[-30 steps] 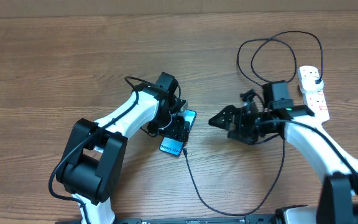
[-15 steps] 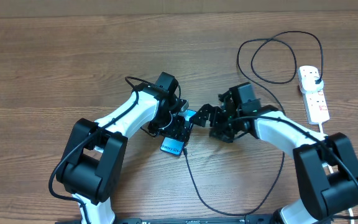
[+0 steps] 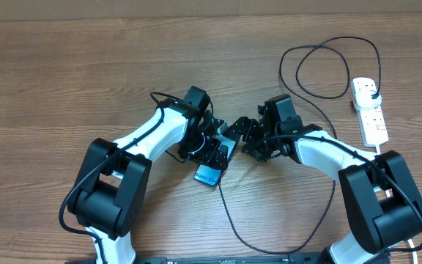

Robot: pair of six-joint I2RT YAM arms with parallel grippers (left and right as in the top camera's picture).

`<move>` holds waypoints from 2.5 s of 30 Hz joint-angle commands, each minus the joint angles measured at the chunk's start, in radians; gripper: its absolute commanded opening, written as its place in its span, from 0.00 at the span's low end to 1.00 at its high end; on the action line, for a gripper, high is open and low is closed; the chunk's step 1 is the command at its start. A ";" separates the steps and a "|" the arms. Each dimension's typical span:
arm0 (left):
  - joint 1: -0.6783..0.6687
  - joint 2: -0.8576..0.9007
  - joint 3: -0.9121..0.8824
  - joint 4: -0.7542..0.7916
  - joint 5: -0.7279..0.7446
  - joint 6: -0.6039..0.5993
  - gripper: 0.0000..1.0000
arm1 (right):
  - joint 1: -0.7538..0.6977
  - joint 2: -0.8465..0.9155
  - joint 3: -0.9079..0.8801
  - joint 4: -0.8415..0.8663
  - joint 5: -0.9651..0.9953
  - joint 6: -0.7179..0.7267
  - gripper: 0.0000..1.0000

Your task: Plug charger to phone and switch on socket

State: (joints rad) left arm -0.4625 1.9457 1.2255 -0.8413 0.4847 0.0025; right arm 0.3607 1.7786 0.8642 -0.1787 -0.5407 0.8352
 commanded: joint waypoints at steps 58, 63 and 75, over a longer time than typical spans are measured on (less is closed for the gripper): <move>-0.001 0.023 -0.019 0.032 0.092 0.039 1.00 | 0.053 0.012 0.012 -0.036 0.017 0.005 0.36; -0.001 0.023 -0.019 0.032 0.092 0.039 1.00 | 0.053 0.012 0.012 -0.036 0.017 0.002 0.31; -0.001 0.023 -0.019 0.032 0.092 0.039 1.00 | 0.053 0.012 0.012 -0.036 0.018 0.002 0.20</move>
State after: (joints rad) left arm -0.4625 1.9488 1.2163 -0.8158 0.5804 0.0292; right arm 0.4103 1.7836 0.8642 -0.2214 -0.5159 0.8364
